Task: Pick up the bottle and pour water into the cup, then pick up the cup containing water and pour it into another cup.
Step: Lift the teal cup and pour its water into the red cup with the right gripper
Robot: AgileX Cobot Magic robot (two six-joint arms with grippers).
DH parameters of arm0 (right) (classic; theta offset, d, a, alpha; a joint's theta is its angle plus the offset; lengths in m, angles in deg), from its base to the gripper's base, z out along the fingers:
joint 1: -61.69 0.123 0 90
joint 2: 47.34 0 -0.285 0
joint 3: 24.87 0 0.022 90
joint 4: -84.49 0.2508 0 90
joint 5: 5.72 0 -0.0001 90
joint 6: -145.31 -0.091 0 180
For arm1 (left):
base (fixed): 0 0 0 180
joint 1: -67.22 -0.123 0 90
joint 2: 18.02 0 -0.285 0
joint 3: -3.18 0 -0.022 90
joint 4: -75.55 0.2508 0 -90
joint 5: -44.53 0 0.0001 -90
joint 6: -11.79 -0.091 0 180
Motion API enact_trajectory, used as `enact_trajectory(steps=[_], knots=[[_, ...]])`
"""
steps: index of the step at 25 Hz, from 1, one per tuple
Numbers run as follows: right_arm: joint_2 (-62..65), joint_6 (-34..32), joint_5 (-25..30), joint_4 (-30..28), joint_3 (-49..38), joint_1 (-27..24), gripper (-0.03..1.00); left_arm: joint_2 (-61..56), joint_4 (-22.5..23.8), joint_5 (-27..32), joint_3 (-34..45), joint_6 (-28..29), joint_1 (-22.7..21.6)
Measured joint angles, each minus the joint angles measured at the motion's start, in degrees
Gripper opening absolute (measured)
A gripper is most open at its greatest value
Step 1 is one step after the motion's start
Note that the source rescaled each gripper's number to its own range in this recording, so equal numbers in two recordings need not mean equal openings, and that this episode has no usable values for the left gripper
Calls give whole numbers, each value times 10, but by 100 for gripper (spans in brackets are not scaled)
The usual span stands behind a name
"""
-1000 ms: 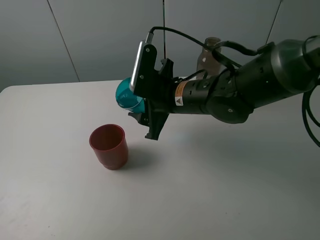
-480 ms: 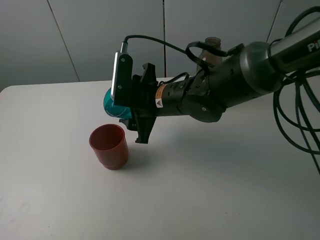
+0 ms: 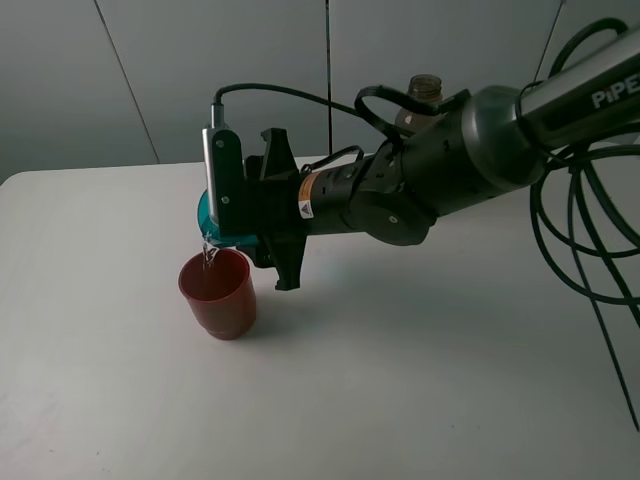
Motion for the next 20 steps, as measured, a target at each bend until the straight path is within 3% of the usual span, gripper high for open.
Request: enact_trajectory(steps=[20], knots=[[0, 201, -65, 100, 0, 0, 4, 0, 0, 0, 0, 0, 0]])
